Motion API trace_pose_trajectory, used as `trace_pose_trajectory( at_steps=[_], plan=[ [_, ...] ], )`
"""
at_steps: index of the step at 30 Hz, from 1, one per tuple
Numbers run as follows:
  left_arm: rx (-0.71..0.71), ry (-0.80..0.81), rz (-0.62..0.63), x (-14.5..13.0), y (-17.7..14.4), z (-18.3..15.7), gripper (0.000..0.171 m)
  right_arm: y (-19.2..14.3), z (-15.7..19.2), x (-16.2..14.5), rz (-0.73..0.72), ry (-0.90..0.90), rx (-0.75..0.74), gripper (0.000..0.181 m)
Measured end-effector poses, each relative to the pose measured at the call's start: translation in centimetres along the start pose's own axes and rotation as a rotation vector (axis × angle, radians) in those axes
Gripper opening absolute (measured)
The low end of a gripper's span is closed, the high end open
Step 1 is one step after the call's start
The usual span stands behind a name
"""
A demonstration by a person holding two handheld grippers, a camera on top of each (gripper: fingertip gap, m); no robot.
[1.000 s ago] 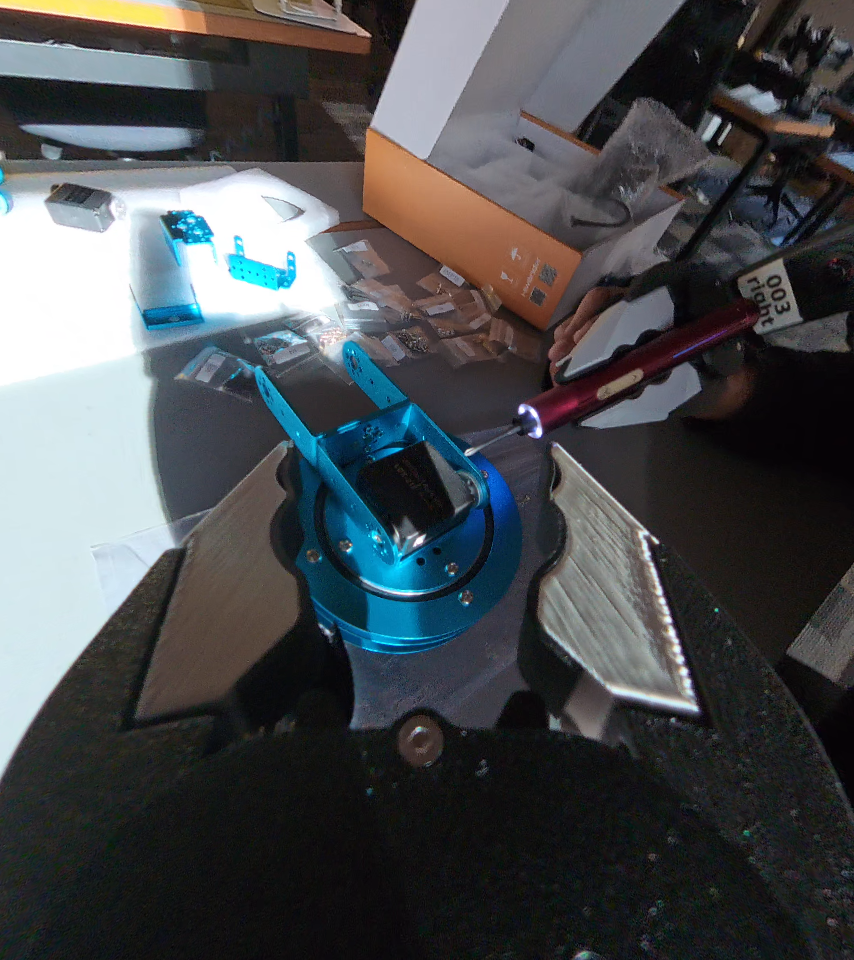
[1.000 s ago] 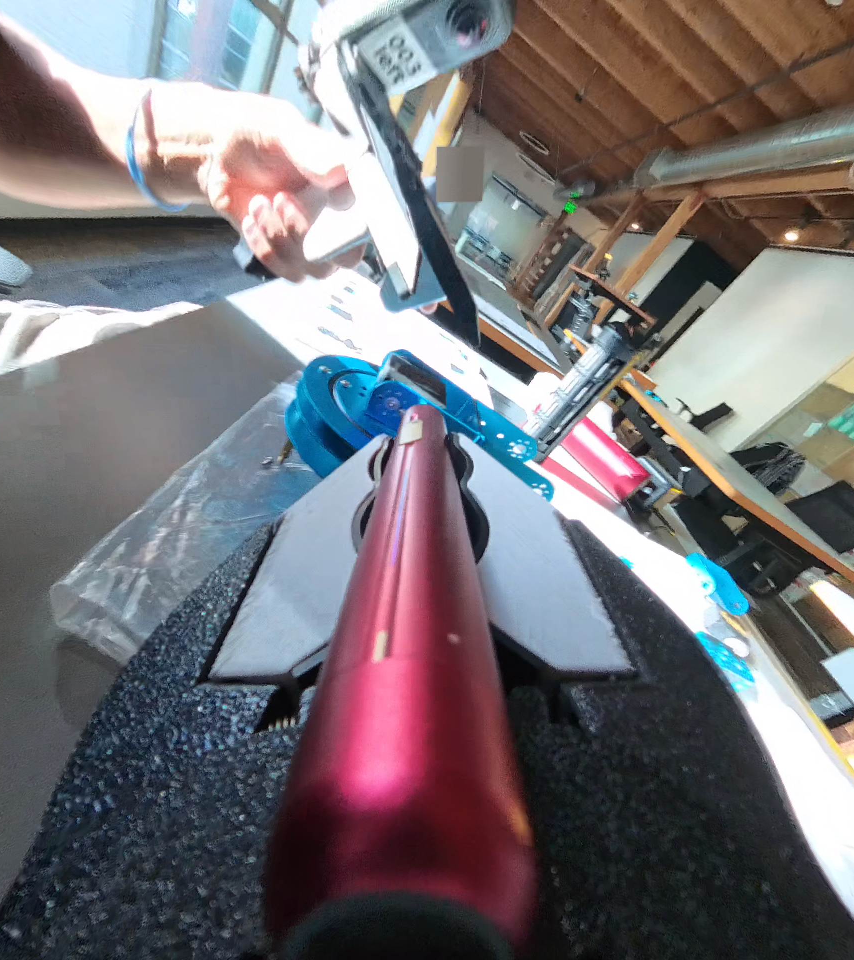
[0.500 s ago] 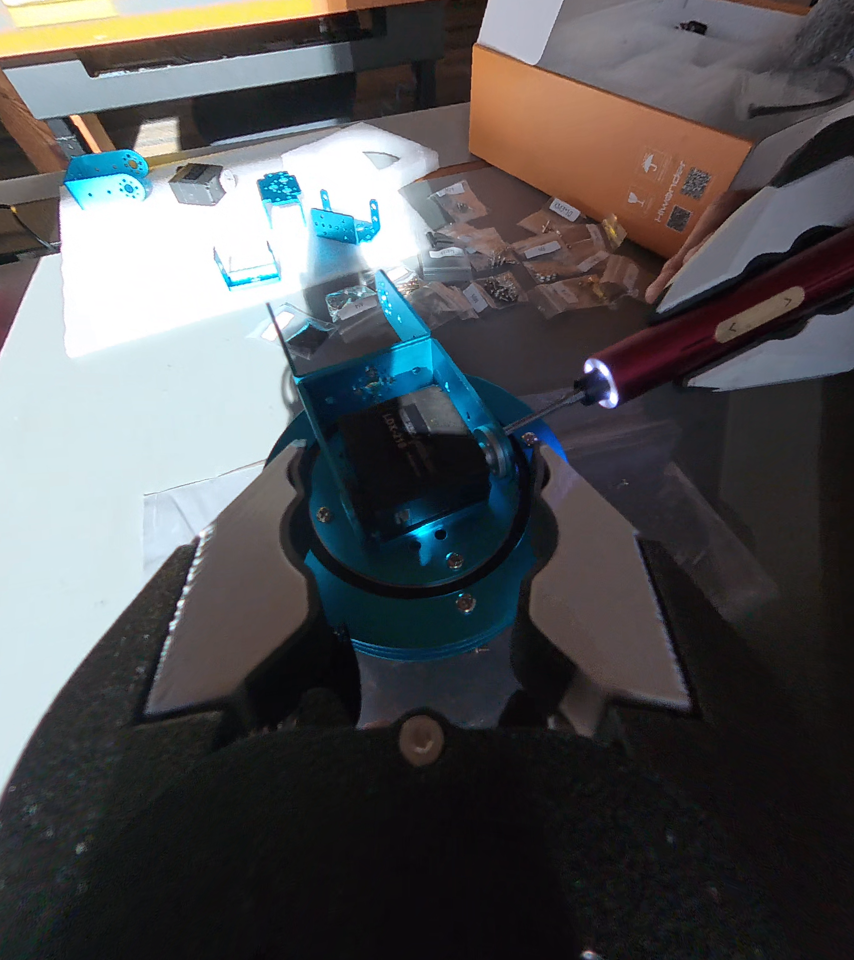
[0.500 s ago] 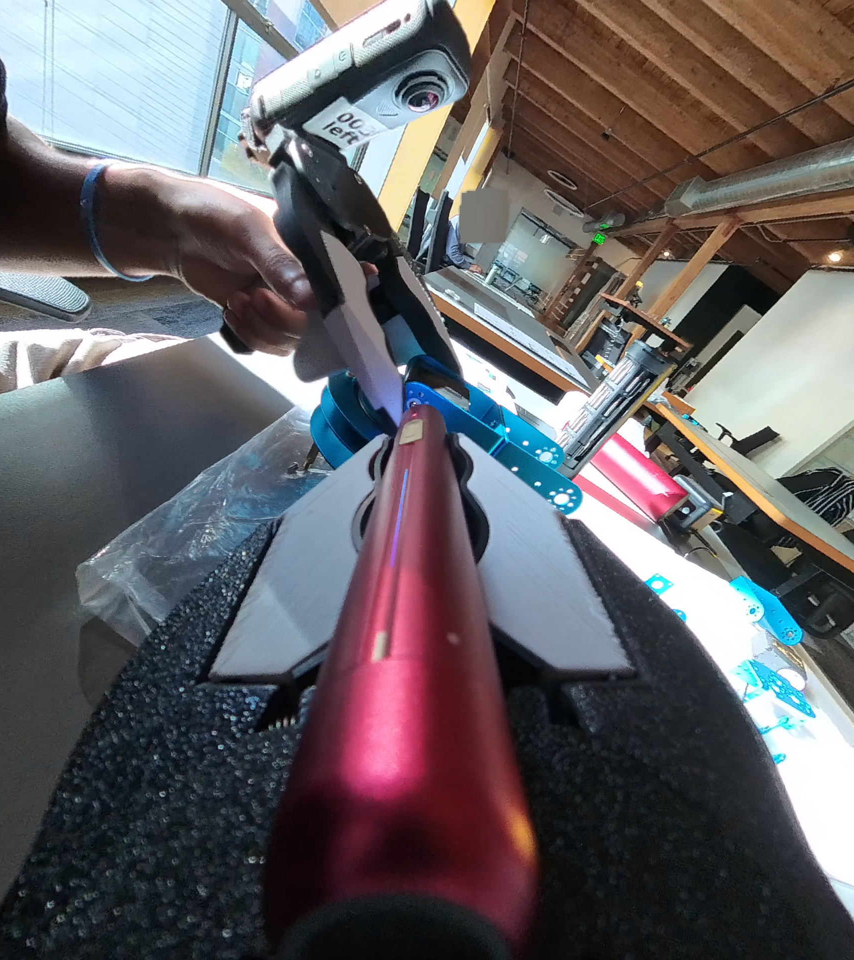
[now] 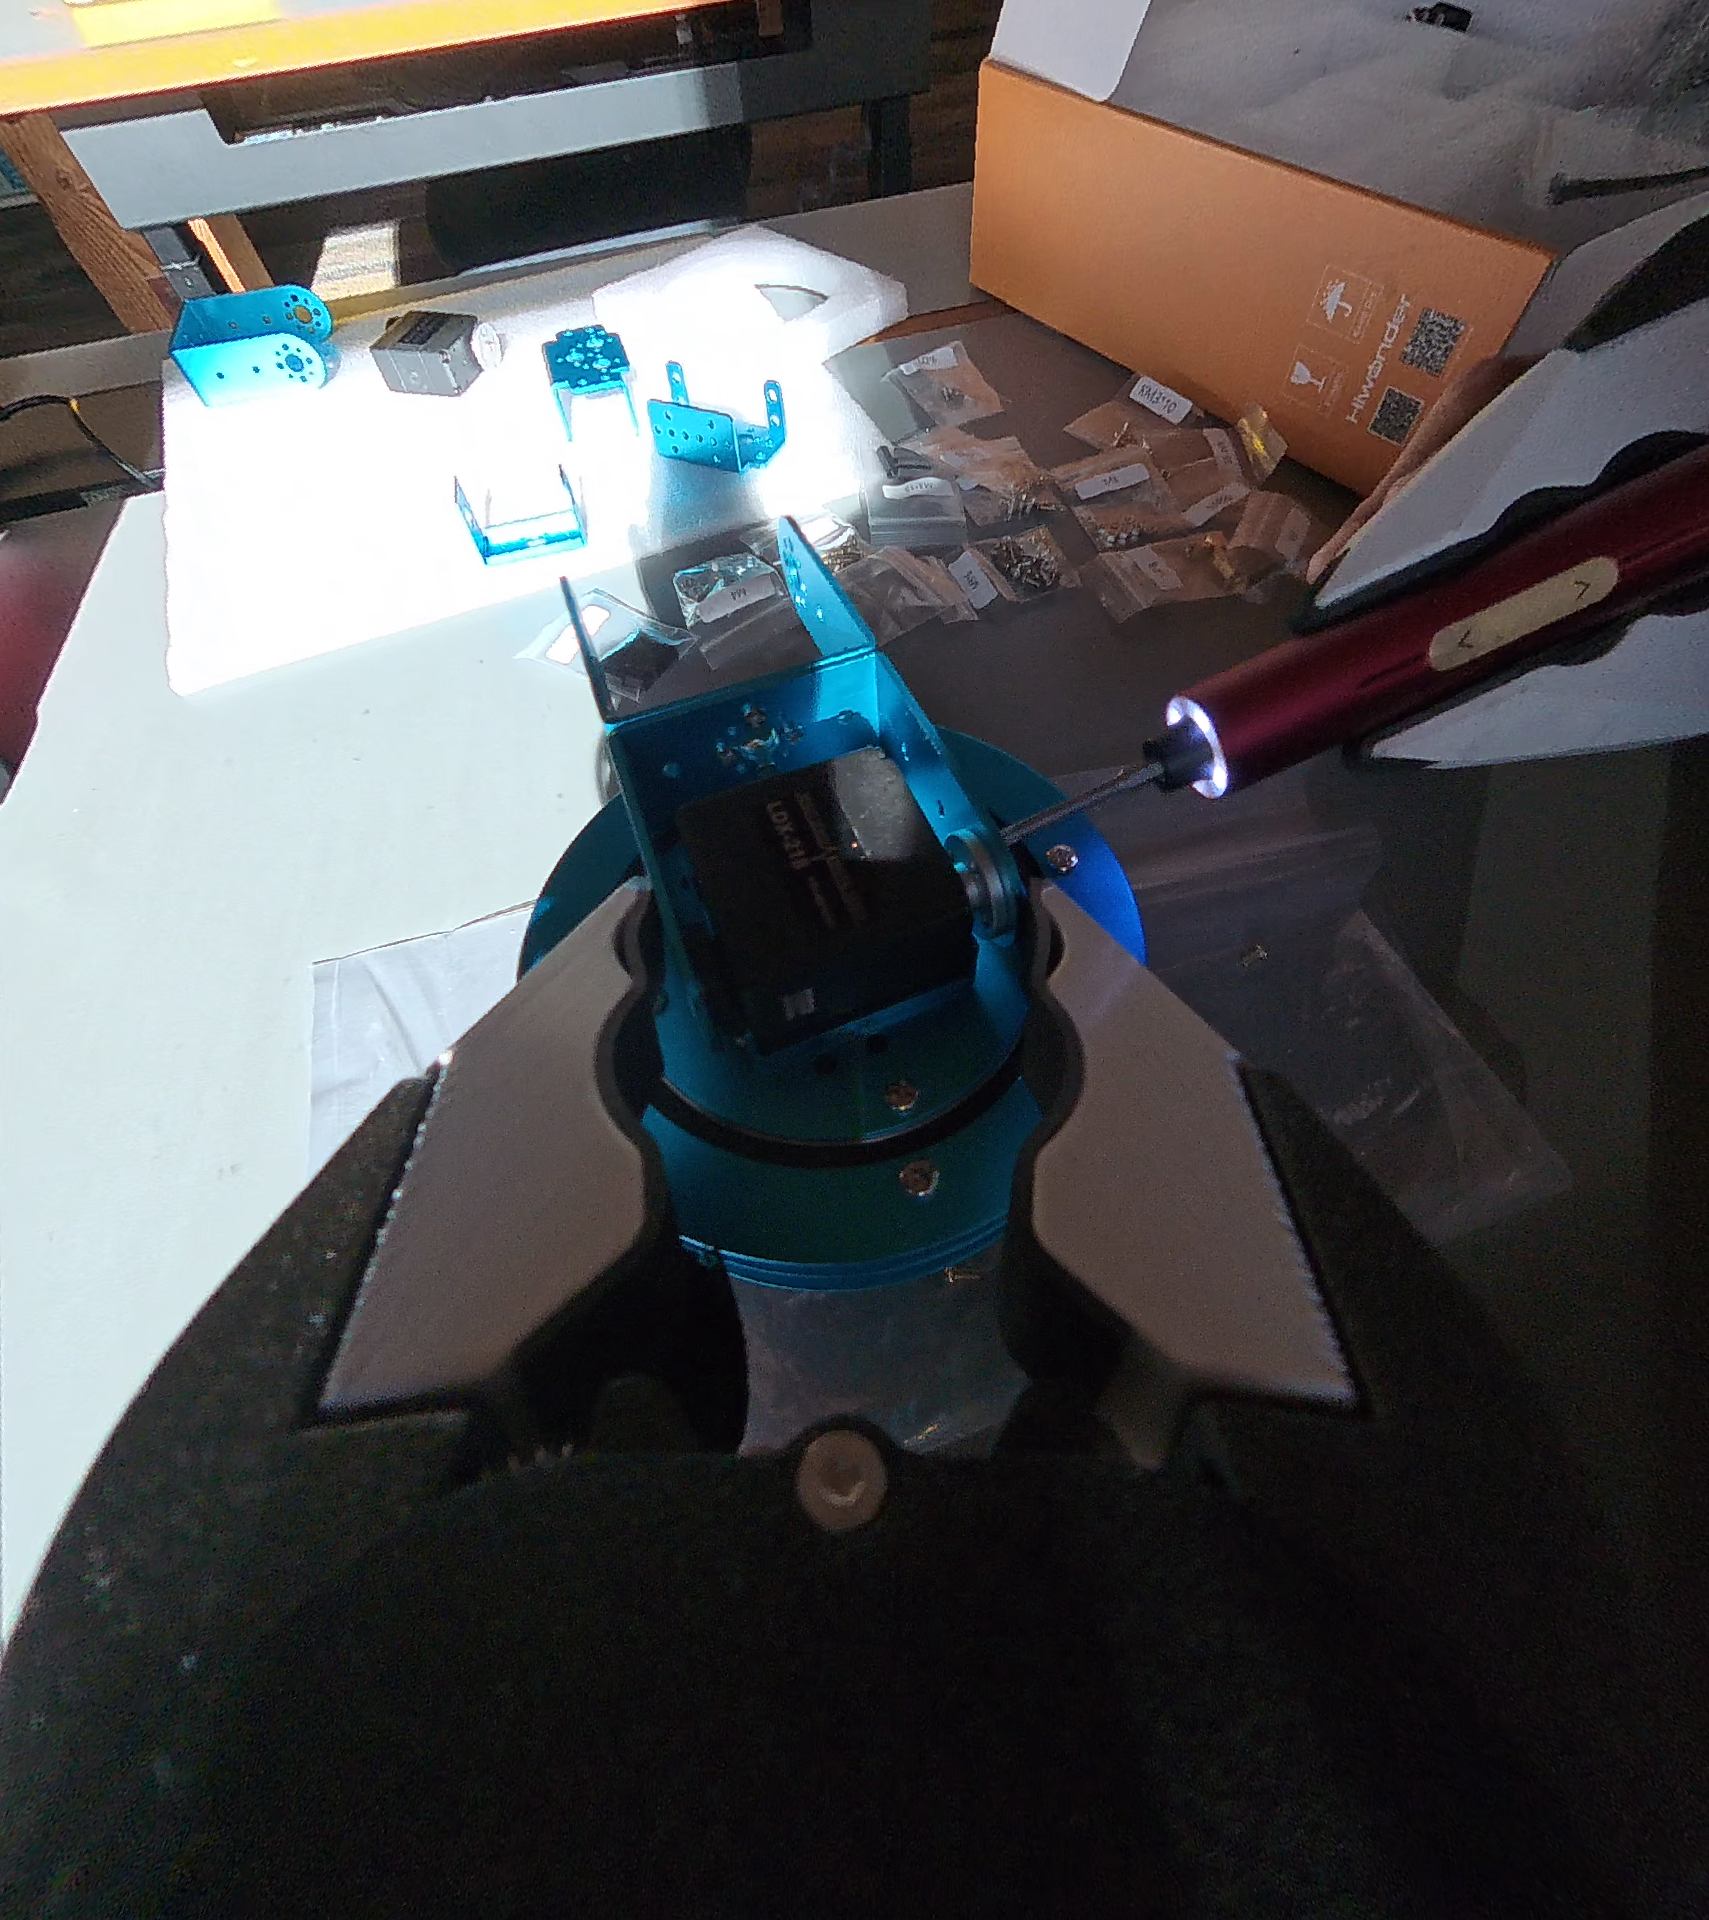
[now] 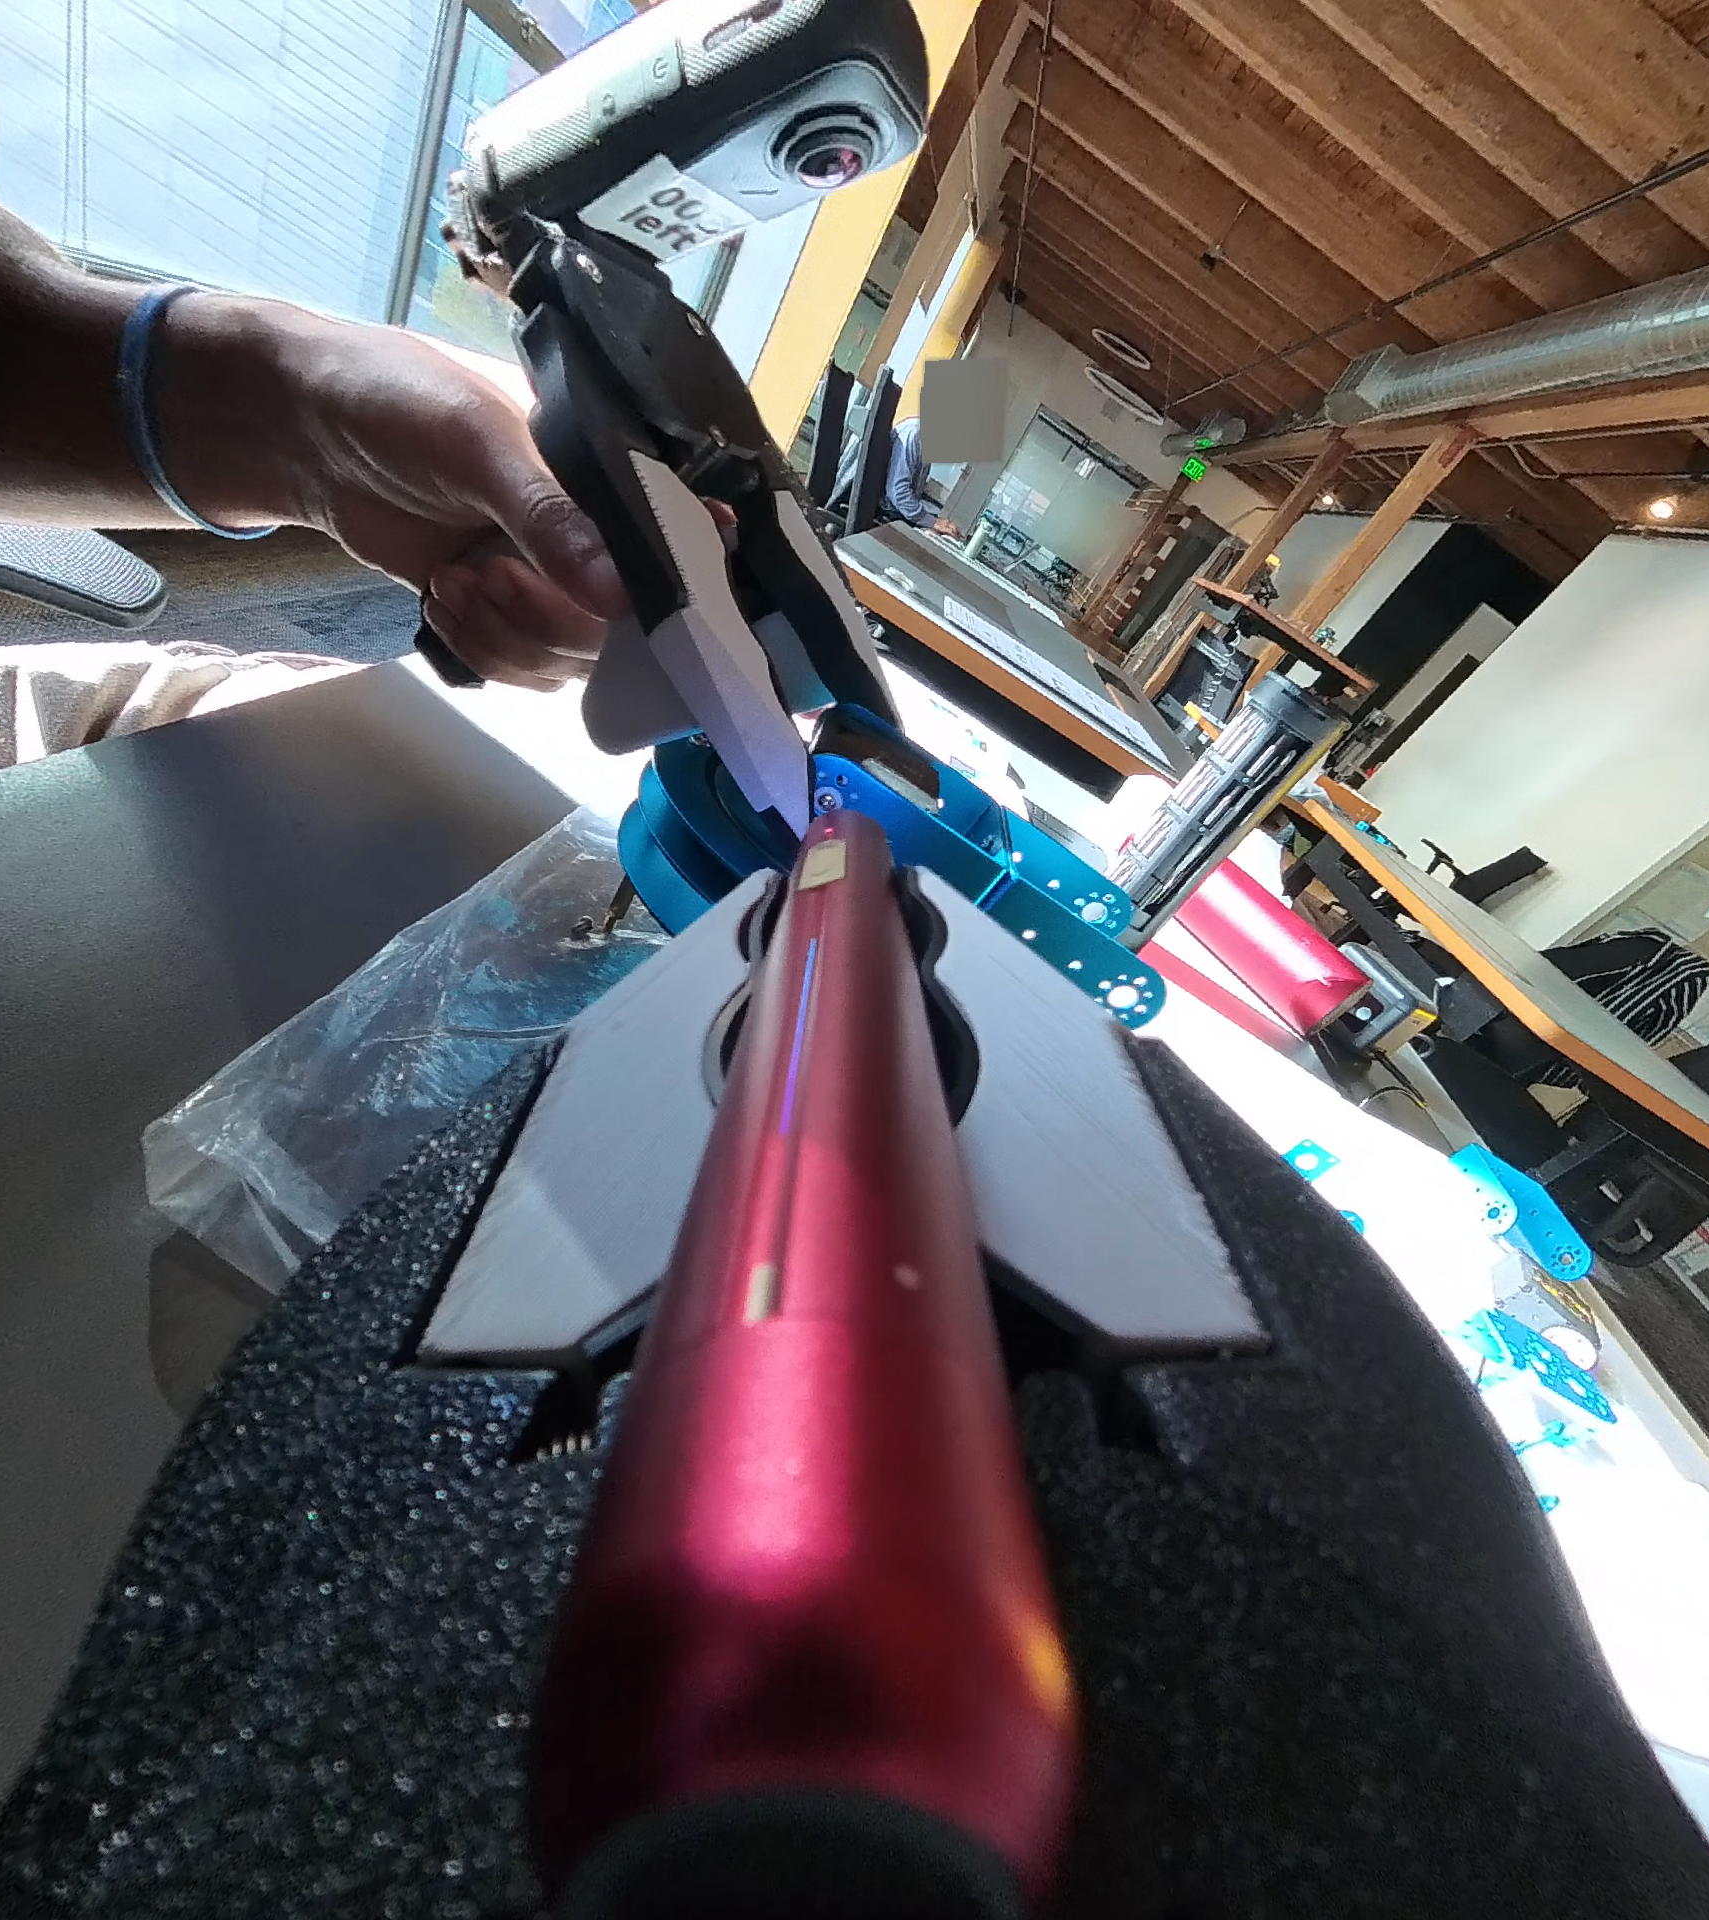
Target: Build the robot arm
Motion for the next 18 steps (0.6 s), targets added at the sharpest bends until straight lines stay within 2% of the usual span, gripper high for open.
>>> trace_pose_trajectory(
  at_steps=[11,14,18],
  plan=[
    [-0.002,-0.011,-0.008,-0.10,-0.15,-0.29,0.072,0.15,0.17,-0.22,-0.026,-0.051,-0.004,0.020],
    [-0.060,-0.032,-0.014,-0.08,-0.40,-0.38,0.082,0.31,0.32,-0.42,-0.039,-0.124,-0.011,0.021],
    [-0.139,-0.118,-0.003,0.30,-0.71,-0.26,0.087,0.38,0.20,-0.54,-0.052,-0.121,0.002,0.021]
  ],
)
Point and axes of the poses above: each gripper's, where its closed fingertips meet, y out along the fingers, x out of its top, z = x × y across the jaws, the point moved 6 cm from there along -y, back along the fingers, and after that the axes turned 3 degrees about z, right-handed, at the moved point
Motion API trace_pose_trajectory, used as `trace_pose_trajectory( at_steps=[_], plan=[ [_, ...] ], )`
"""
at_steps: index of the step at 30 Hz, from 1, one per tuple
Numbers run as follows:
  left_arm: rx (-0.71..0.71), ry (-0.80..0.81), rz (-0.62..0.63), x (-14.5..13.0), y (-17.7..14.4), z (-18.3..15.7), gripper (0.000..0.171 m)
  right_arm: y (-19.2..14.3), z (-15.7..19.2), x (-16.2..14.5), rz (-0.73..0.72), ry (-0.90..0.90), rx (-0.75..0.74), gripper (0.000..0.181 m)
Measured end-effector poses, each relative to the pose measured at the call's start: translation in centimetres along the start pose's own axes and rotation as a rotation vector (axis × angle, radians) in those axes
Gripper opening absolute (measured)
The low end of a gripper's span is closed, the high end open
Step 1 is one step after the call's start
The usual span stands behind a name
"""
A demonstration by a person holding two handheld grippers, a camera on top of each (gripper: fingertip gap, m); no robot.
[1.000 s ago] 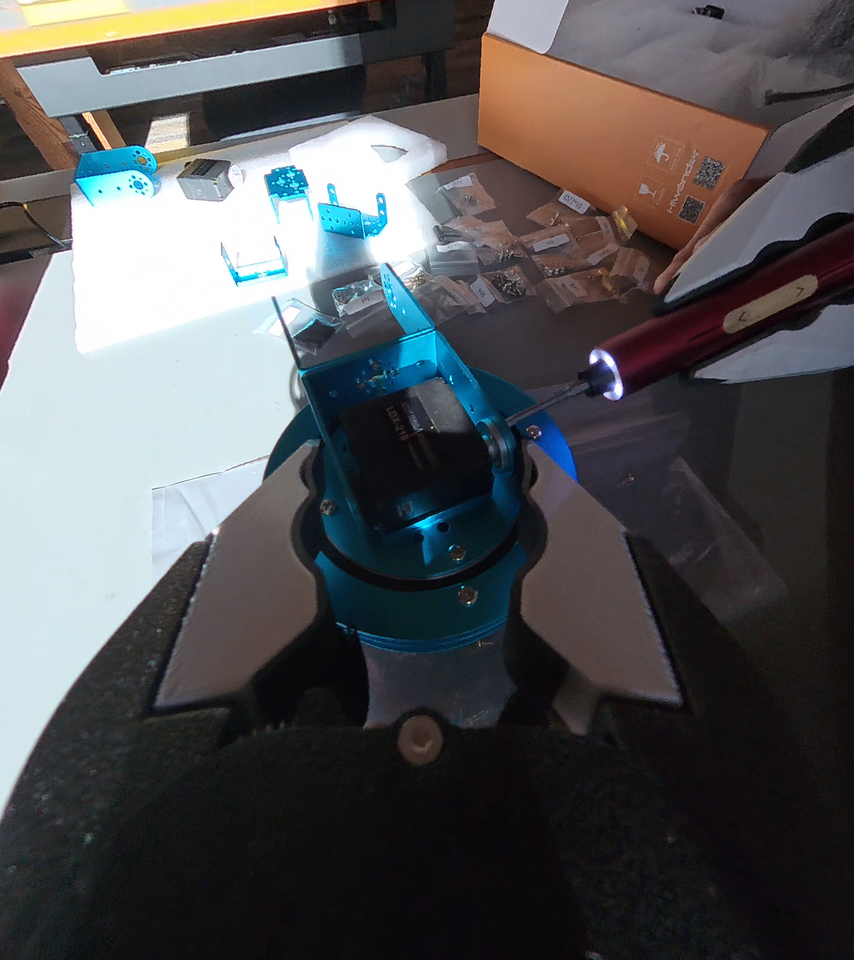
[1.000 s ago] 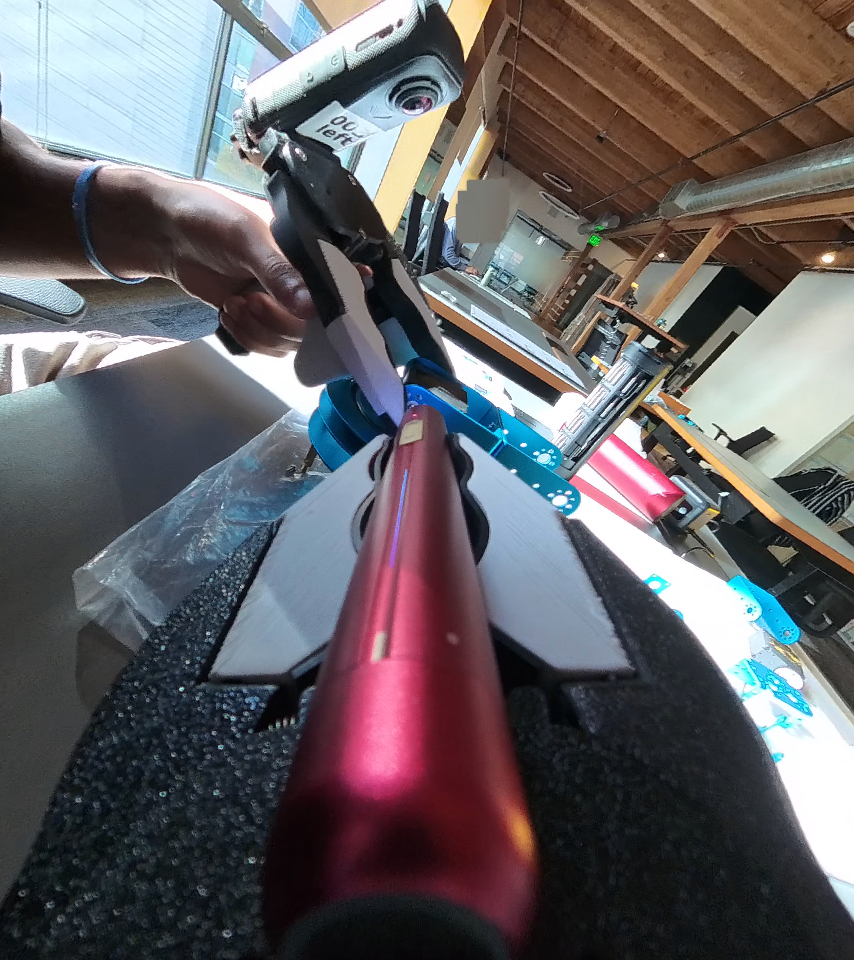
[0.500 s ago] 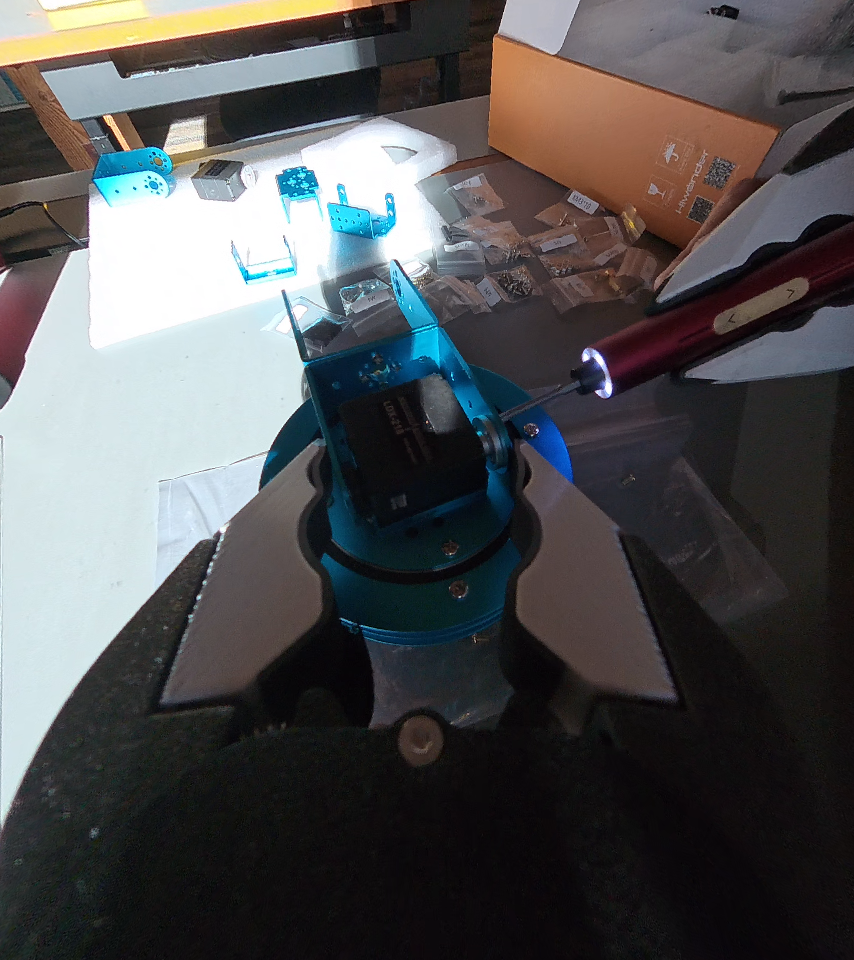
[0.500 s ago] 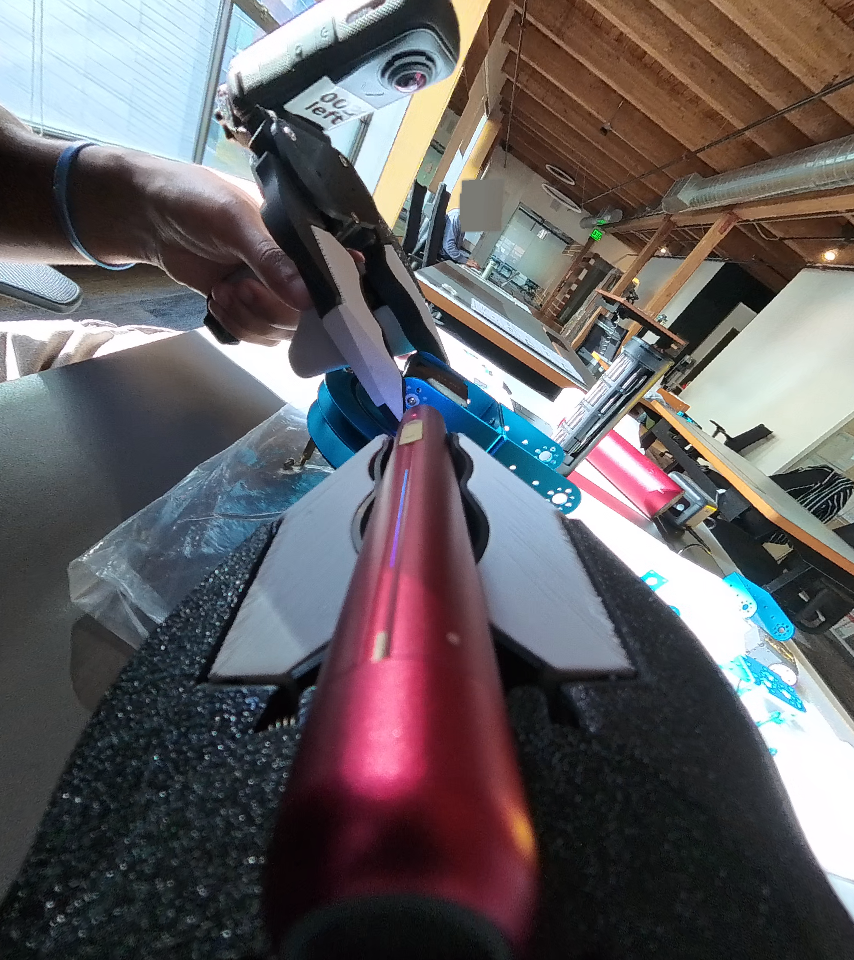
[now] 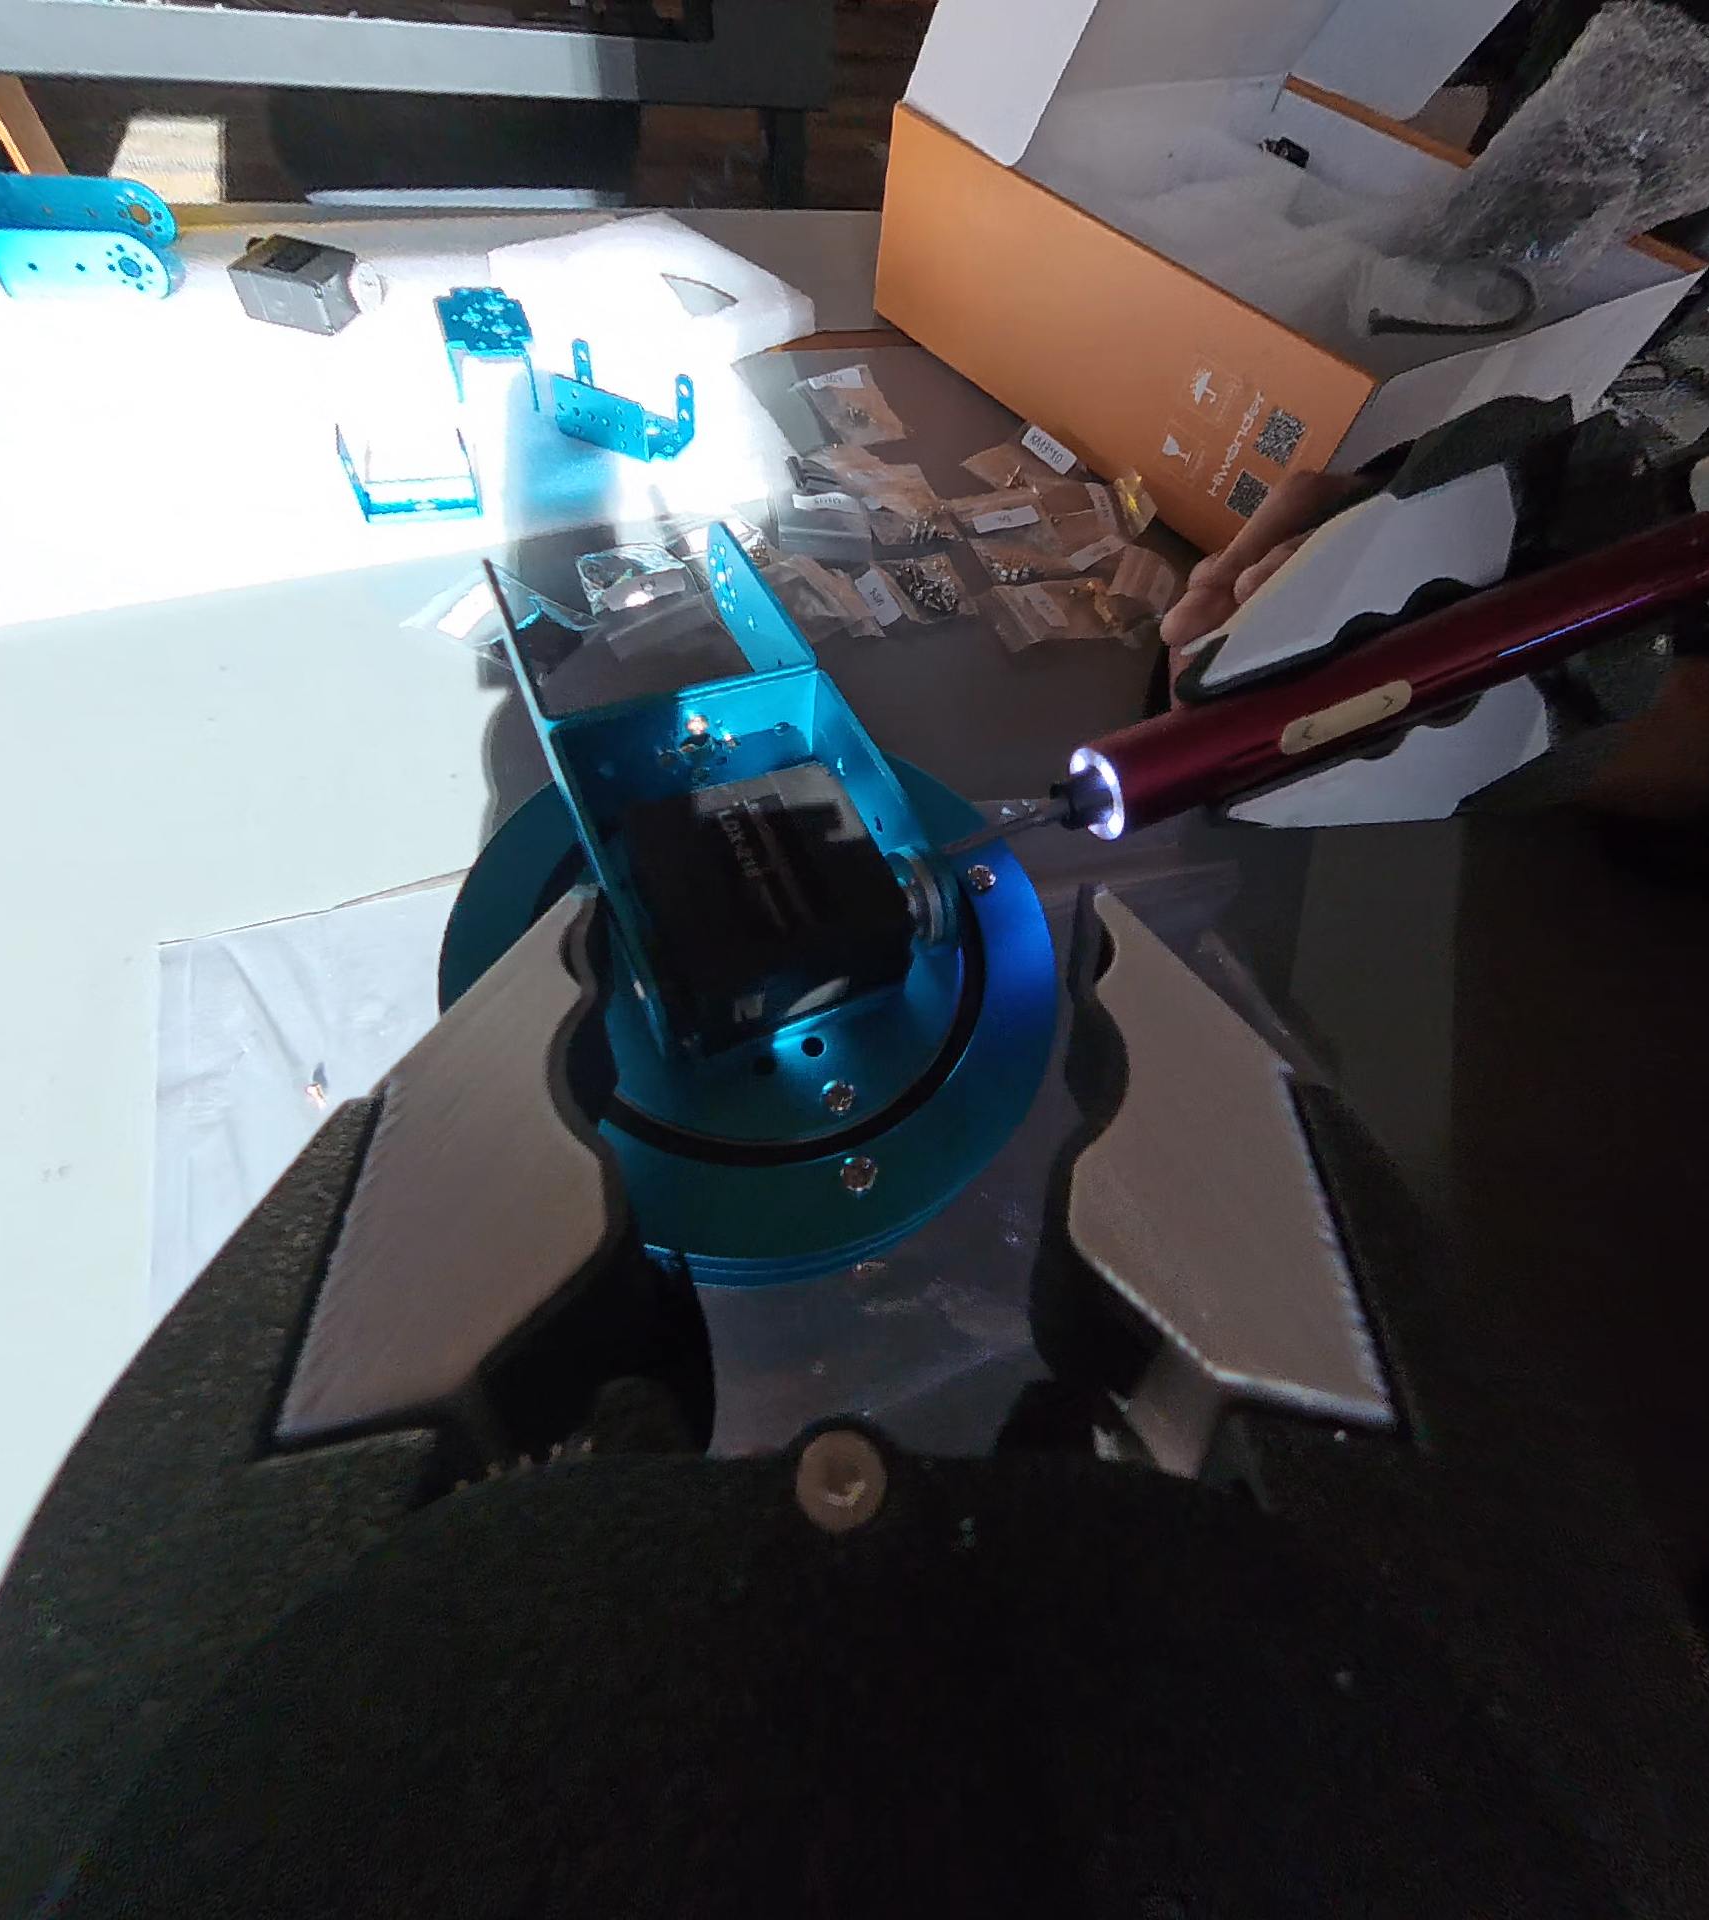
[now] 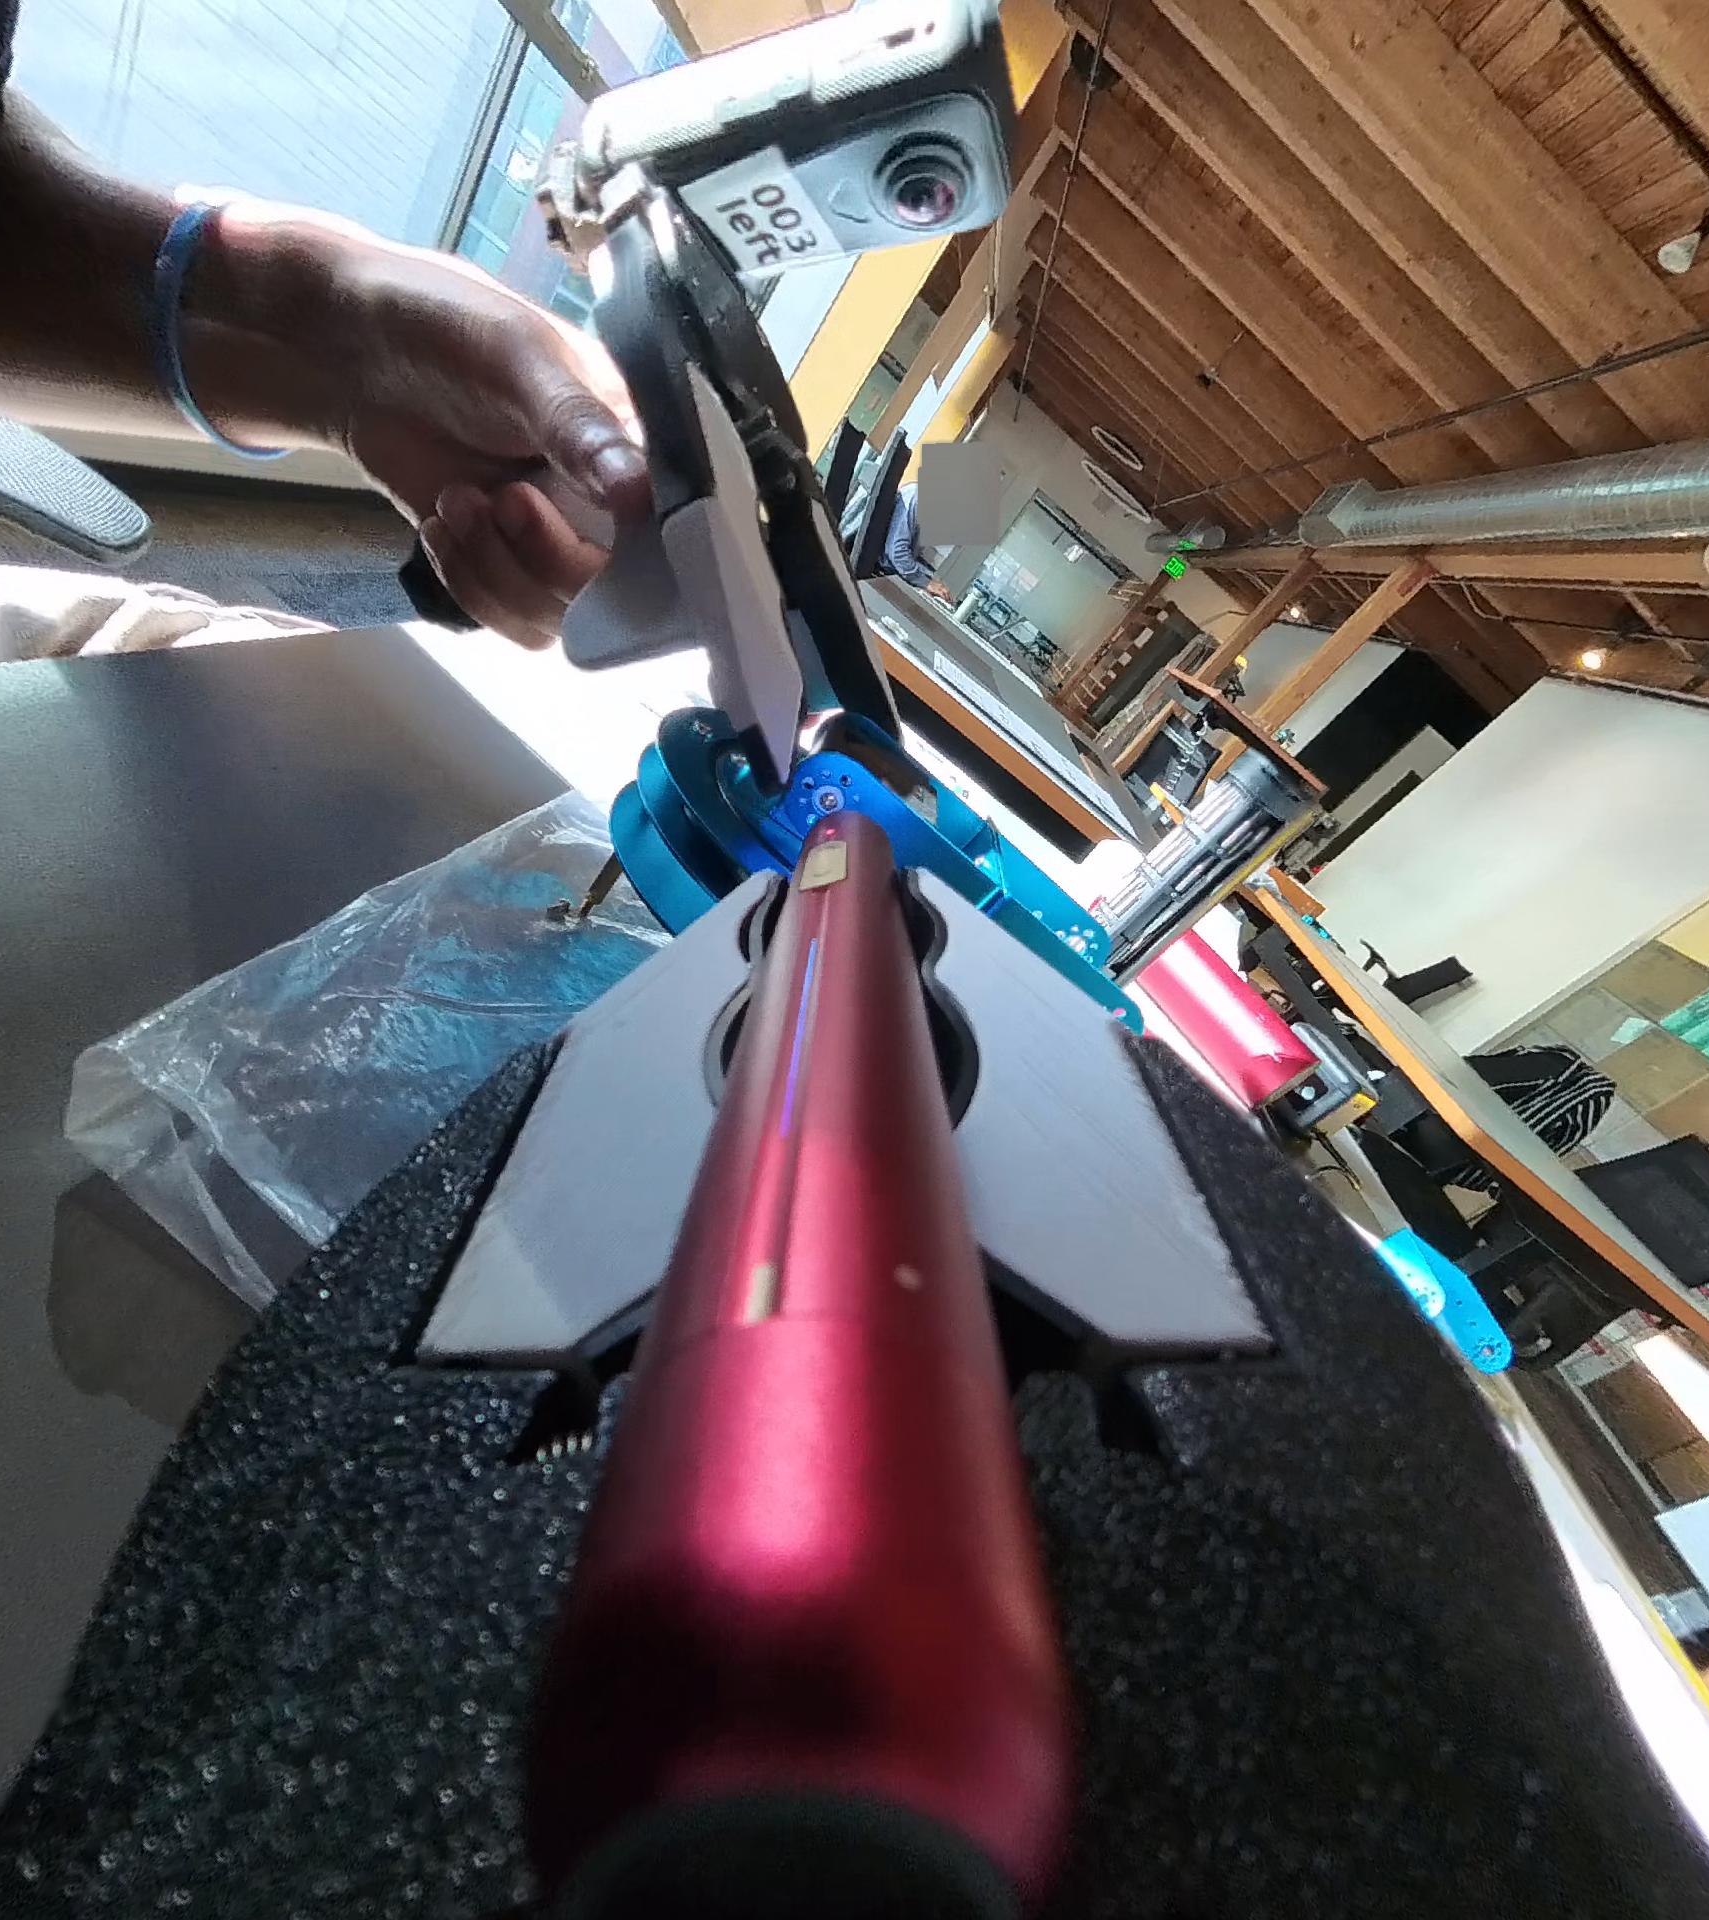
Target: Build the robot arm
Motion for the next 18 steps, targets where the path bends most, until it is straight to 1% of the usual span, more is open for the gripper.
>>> trace_pose_trajectory(
  at_steps=[1,3,5,7,10,13,18],
  plan=[
    [-0.006,-0.010,0.013,0.1,0.0,-0.1,0.091,0.0,0.0,0.0,-0.004,-0.020,0.000,0.020],
    [-0.019,-0.024,0.045,0.3,0.1,-0.7,0.106,0.1,0.1,-0.2,-0.014,-0.060,-0.002,0.020],
    [0.010,-0.028,0.076,0.4,0.6,-1.2,0.119,0.3,0.1,-0.2,-0.011,-0.053,-0.003,0.021],
    [0.040,-0.058,0.080,0.6,1.0,-1.7,0.133,0.3,0.0,-0.2,-0.008,-0.033,-0.002,0.022],
    [0.118,-0.090,0.075,0.8,1.4,-1.8,0.133,0.4,0.1,-0.1,-0.005,-0.031,-0.004,0.022],
    [0.123,-0.139,0.065,1.1,1.5,-2.0,0.140,0.4,0.1,-0.1,-0.002,-0.041,-0.010,0.022],
    [0.145,-0.138,0.069,1.0,1.8,-2.3,0.149,0.5,0.3,-0.1,0.002,-0.056,-0.020,0.022]
  ],
)
Point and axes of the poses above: each gripper's, where its closed fingertips meet, y out along the fingers, x out of its top, z = x × y across the jaws, the point moved 6 cm from there along -y, back along the fingers, and after that the axes turned 3 degrees about z, right-handed, at the moved point
